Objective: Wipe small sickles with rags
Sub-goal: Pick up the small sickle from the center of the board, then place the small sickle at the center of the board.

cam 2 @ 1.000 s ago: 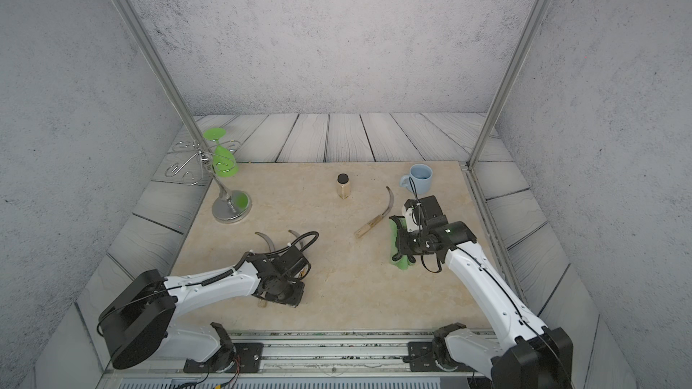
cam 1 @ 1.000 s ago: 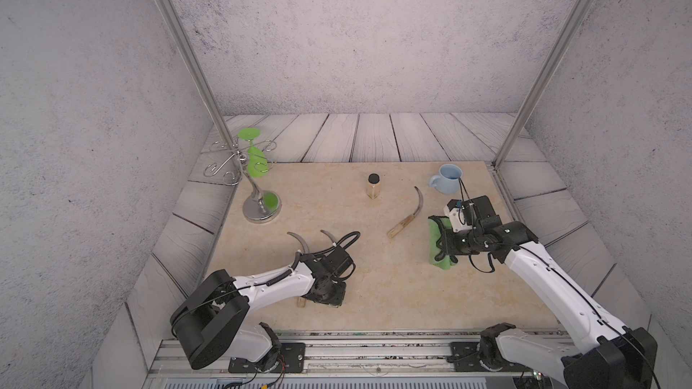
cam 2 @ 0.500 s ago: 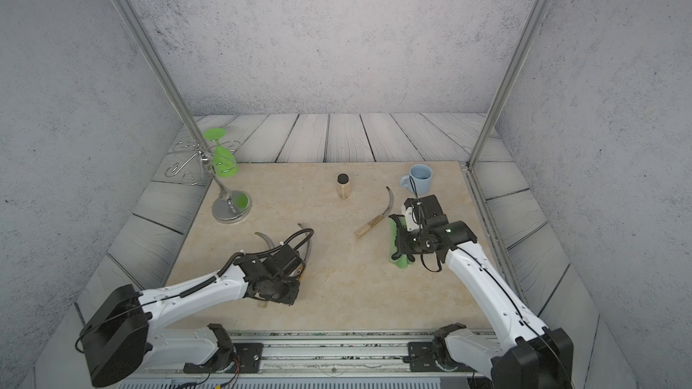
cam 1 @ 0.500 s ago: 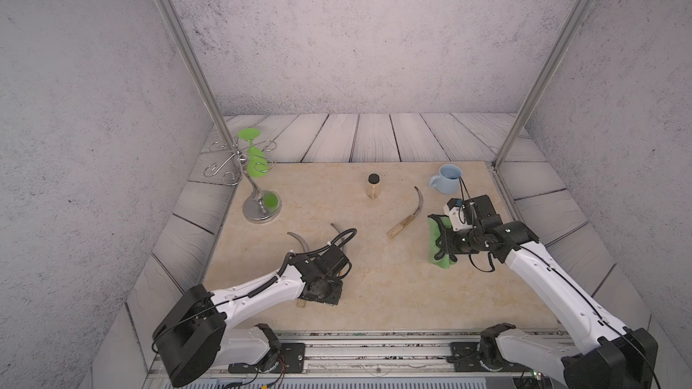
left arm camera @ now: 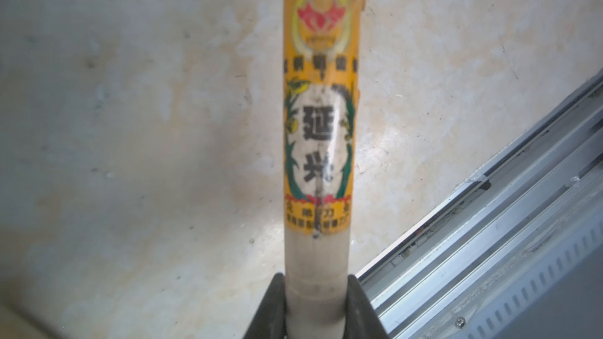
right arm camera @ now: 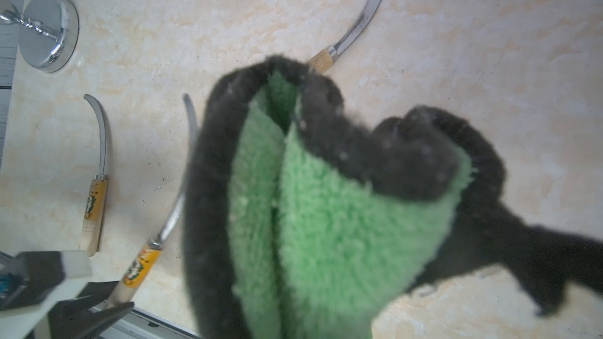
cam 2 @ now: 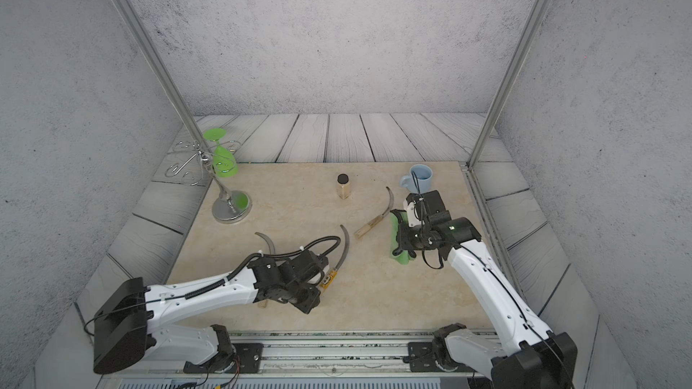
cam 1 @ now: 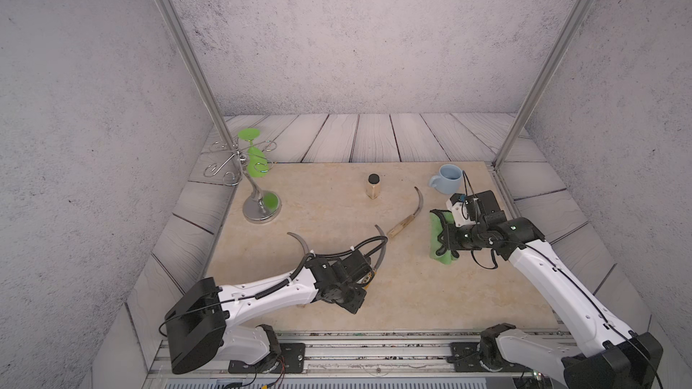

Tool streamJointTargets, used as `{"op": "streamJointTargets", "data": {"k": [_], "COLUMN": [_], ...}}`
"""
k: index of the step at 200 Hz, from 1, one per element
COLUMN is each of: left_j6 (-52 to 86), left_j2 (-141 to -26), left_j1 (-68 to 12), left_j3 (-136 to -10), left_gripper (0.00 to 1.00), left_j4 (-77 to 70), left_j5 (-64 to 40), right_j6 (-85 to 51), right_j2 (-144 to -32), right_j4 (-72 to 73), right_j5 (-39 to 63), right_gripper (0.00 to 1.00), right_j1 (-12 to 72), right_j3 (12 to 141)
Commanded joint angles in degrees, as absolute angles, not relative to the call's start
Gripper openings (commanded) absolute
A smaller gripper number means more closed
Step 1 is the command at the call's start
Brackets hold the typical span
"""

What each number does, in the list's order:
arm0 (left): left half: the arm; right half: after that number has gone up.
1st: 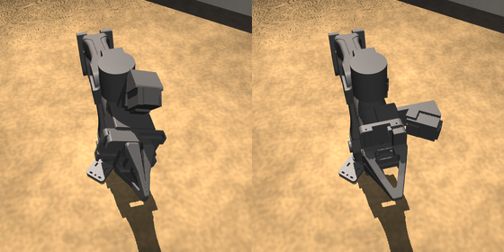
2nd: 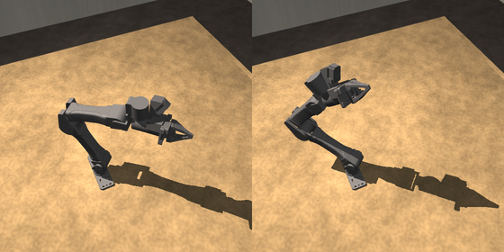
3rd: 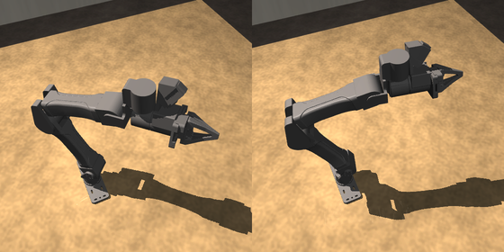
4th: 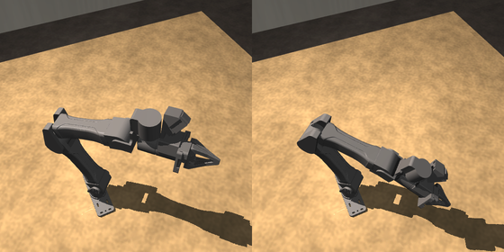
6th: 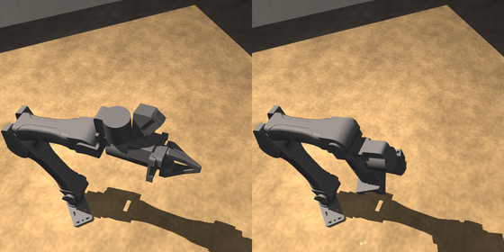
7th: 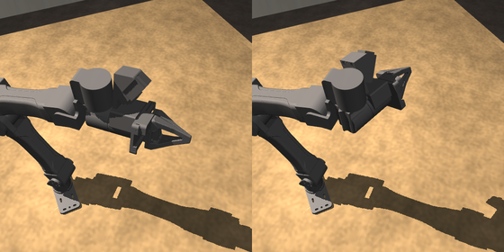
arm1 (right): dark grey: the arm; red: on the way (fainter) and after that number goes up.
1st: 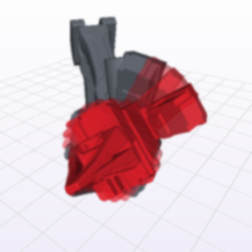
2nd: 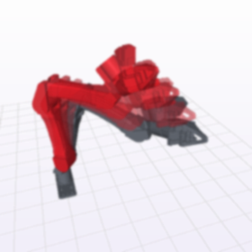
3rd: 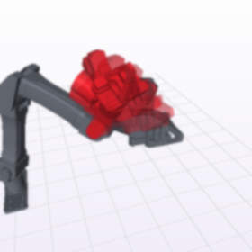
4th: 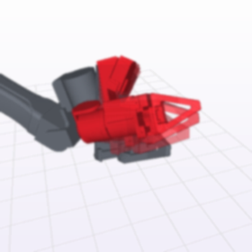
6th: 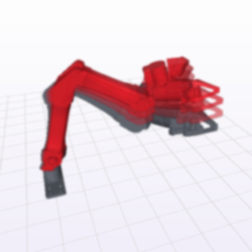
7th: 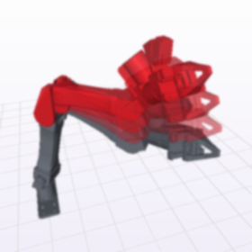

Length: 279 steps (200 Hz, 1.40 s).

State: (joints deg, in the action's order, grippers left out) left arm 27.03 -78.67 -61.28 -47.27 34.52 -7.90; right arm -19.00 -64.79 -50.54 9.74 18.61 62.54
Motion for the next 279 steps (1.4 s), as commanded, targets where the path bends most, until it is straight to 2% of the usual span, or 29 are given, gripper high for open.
{"op": "streamJointTargets", "data": {"k": [1,41,91,210,265,279], "left_j6": [21.23,14.43,12.79,13.86,15.64,15.95], "left_j2": [-83.90,-95.86,-105.68,-116.78,-118.74,-118.61], "left_j1": [-62.52,-64.81,-65.36,-62.76,-61.35,-61.11], "left_j3": [-51.61,-60.22,-67.54,-80.33,-80.51,-79.99], "left_gripper": [0.00,0.00,0.00,0.00,0.00,0.11], "left_j4": [29.16,28.31,29.19,32.50,30.34,30.02], "left_j5": [-11.06,-13.06,-13.15,-13.08,-12.42,-12.13], "right_j6": [-19.42,-19.46,-19.90,-21.44,-21.23,-21.12], "right_j2": [-62.43,-62.01,-62.61,-62.63,-63.59,-63.90], "right_j4": [-53.78,-54.92,-54.72,-54.60,-55.10,-55.18], "right_j5": [7.55,6.96,7.81,7.73,7.82,7.82], "right_gripper": [0.24,0.24,0.24,0.25,0.25,0.25], "right_j1": [18.54,18.47,18.46,18.41,18.46,18.46], "right_j3": [64.57,64.93,63.44,61.11,61.16,61.26]}}
